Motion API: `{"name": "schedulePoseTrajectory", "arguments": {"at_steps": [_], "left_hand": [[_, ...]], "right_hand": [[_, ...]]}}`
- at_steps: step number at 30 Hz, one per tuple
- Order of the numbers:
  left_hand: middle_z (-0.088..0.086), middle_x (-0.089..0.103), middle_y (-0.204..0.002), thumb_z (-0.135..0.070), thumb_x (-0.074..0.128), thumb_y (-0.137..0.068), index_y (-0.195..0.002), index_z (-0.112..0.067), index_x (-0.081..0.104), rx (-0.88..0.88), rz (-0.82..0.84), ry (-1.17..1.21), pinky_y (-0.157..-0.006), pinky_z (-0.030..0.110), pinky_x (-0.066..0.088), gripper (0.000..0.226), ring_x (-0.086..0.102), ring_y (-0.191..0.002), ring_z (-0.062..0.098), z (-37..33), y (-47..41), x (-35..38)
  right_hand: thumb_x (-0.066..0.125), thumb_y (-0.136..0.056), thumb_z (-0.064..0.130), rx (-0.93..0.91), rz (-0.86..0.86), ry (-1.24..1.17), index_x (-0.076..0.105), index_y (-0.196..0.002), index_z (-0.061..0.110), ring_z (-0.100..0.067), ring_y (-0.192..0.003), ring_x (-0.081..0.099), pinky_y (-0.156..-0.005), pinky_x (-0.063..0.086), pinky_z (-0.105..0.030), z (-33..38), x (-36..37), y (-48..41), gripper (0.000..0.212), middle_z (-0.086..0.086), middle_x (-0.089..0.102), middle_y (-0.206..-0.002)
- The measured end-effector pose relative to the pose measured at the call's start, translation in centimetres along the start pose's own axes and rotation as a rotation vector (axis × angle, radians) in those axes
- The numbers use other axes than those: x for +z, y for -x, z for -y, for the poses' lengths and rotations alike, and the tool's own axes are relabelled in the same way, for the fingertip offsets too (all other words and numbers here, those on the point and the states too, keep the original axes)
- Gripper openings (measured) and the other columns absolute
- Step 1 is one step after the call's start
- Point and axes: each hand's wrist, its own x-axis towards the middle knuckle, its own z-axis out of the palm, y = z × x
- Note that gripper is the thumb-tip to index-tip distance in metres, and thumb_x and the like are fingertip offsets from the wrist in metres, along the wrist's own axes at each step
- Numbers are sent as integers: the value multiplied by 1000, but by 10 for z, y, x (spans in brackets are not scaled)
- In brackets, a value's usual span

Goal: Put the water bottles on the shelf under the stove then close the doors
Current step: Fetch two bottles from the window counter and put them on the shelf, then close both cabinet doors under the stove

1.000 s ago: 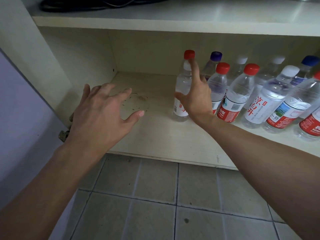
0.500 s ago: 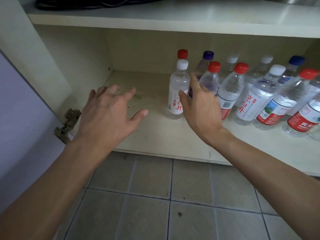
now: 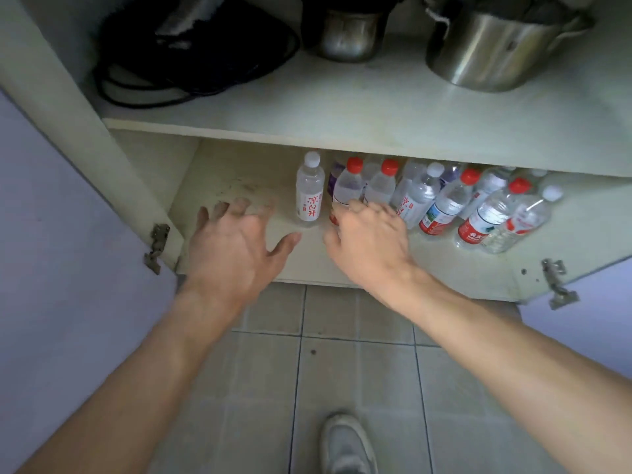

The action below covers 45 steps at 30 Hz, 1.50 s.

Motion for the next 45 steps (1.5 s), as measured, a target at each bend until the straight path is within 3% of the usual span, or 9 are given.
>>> {"name": "schedulePoseTrajectory", "arguments": {"at_steps": [3,8,11,13,19,30,35,39,45], "left_hand": [[10,70,-140,-77,46,-99,-155,-29,61,18,-3,36,-105,54,53,76,61,-129,41,-11,27,-64],[13,66,-146,-66,60,-102,-158,-27,58,88,80,9,-102,52,54,69,59,-132,40,-25,73,-172],[10,62,-148,-61,62,-104,-162,-29,53,116,97,18,-100,49,56,67,56,-134,35,-33,99,-238],[11,65,-142,-60,65,-102,-159,-27,58,136,106,16,-94,48,58,66,59,-129,36,-37,112,-278],[7,63,-145,-64,59,-99,-155,-27,62,203,91,-11,-78,44,62,67,59,-132,33,-48,145,-374],[8,44,-168,-64,59,-104,-164,-25,51,248,117,-86,-99,47,61,72,50,-147,33,3,197,-492],[11,52,-164,-57,67,-103,-158,-22,58,294,110,-110,-106,53,57,66,52,-147,34,69,202,-515],[13,46,-168,-65,57,-104,-162,-22,52,403,220,-196,-129,61,36,72,43,-155,41,137,191,-505],[7,29,-180,-77,21,-106,-169,-32,39,594,337,-303,-135,65,10,80,18,-169,37,212,174,-465]], "right_hand": [[50,-101,37,15,53,-20,61,-147,20,-32,-126,63,-118,40,-44,6,-64,33,49,-5,70,-134],[55,-100,36,76,91,-58,65,-137,18,-33,-125,62,-103,49,-44,15,-173,93,42,-7,69,-130],[58,-99,36,76,94,-55,74,-123,14,-34,-135,56,-117,40,-44,20,-232,124,36,-9,66,-140],[58,-99,34,75,103,-66,74,-126,12,-36,-141,52,-125,34,-48,19,-272,141,39,-13,61,-149],[60,-100,31,83,-14,-130,73,-133,8,-38,-138,56,-125,36,-51,14,-371,185,42,-21,61,-151],[53,-108,31,117,3,-191,61,-150,7,-42,-148,46,-128,30,-53,57,-469,255,49,-24,52,-159],[56,-106,30,131,48,-223,65,-144,4,-44,-141,51,-126,33,-57,114,-468,278,47,-27,55,-154],[56,-106,31,151,89,-239,61,-147,2,-45,-147,47,-126,34,-55,181,-445,296,50,-29,52,-157],[53,-109,34,183,172,-287,48,-159,5,-44,-158,34,-128,32,-56,283,-401,314,58,-28,37,-168]]}}
